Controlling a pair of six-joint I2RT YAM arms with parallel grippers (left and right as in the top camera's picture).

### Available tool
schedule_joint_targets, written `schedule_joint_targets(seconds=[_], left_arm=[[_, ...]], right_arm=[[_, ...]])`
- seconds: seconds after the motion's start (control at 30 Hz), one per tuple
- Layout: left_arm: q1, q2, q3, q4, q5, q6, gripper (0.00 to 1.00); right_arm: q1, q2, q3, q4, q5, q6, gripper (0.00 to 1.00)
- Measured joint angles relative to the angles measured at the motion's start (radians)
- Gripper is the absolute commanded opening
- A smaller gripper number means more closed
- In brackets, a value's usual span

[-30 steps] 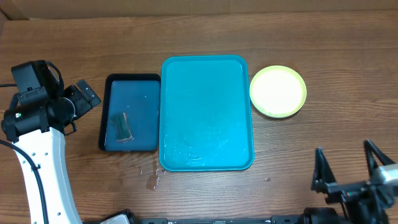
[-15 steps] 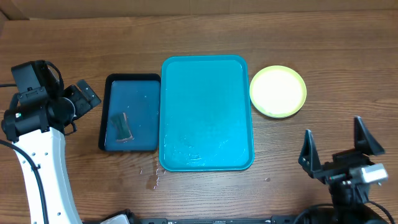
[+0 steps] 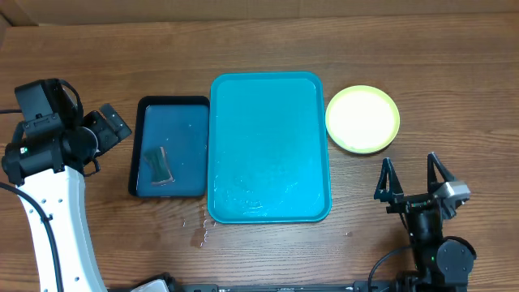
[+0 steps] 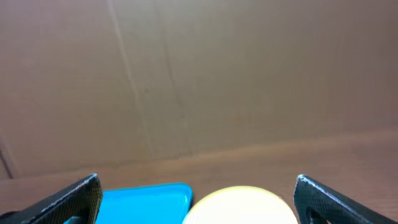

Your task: Clean dirty plates on tray and stack at the side

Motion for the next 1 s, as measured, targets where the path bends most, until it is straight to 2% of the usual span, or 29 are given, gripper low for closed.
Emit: schedule_joint_targets(seconds=[0.17,0.63,1.0], left_arm=[[0.0,0.0,0.0,0.0,0.0,0.0,1.0],[0.0,0.0,0.0,0.0,0.0,0.0,1.0],[0.0,0.0,0.0,0.0,0.0,0.0,1.0]], right_arm=[[0.0,-0.002,0.0,-0.176,0.033,0.003,1.0],[0.0,-0.002,0.0,-0.174,0.005,-0.255,1.0],[0.0,-0.002,0.0,-0.174,-0.005,-0.289,1.0]])
